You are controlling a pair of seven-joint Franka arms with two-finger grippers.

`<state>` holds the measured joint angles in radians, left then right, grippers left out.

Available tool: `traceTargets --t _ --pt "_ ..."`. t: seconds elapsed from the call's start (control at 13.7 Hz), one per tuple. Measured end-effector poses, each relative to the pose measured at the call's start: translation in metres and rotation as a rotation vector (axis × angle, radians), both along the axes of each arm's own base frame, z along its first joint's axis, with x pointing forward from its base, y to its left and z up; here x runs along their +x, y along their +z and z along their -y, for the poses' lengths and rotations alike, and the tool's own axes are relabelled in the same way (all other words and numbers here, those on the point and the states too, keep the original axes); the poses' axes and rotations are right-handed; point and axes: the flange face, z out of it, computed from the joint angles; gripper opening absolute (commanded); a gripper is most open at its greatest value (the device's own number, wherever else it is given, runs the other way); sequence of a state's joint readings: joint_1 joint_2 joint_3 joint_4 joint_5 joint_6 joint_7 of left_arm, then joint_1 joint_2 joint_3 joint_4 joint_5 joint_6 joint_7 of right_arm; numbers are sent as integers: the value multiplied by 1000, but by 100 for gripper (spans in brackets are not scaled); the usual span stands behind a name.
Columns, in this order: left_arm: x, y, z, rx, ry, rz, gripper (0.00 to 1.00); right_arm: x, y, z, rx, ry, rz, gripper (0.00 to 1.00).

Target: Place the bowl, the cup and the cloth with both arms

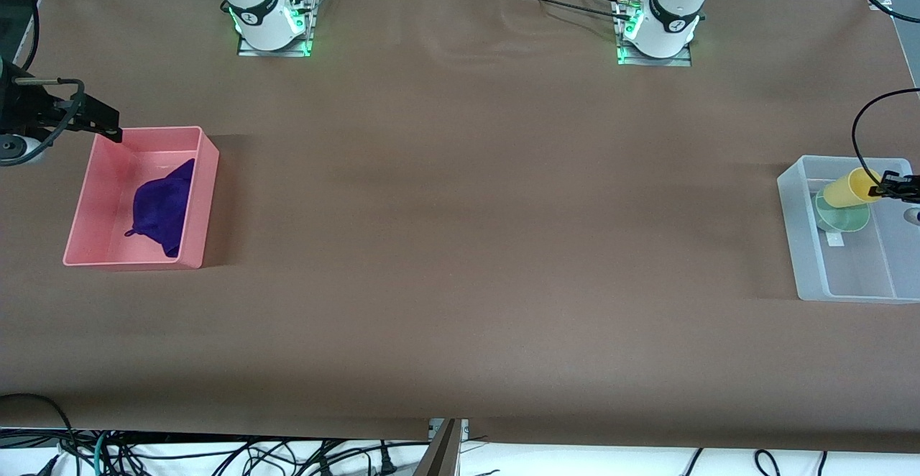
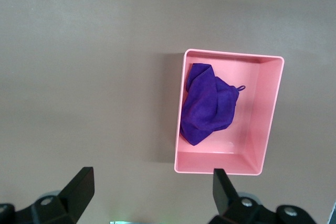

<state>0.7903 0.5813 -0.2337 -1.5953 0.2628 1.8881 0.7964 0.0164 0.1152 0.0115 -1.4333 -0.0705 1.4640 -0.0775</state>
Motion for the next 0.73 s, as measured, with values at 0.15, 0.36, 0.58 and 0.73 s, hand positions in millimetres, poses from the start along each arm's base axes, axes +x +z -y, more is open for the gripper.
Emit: traceTargets --t 0.15,0.36,0.58,0.73 --pt "1 0 0 1 -5 8 100 0 0 1 0 -2 0 100" --pt "10 21 12 10 -27 29 100 1 -3 2 0 -3 -4 100" --pt "28 84 57 30 -66 43 100 2 -3 2 0 -3 -6 100" --pt "44 133 112 57 -67 66 100 2 -3 2 0 -3 -6 100"
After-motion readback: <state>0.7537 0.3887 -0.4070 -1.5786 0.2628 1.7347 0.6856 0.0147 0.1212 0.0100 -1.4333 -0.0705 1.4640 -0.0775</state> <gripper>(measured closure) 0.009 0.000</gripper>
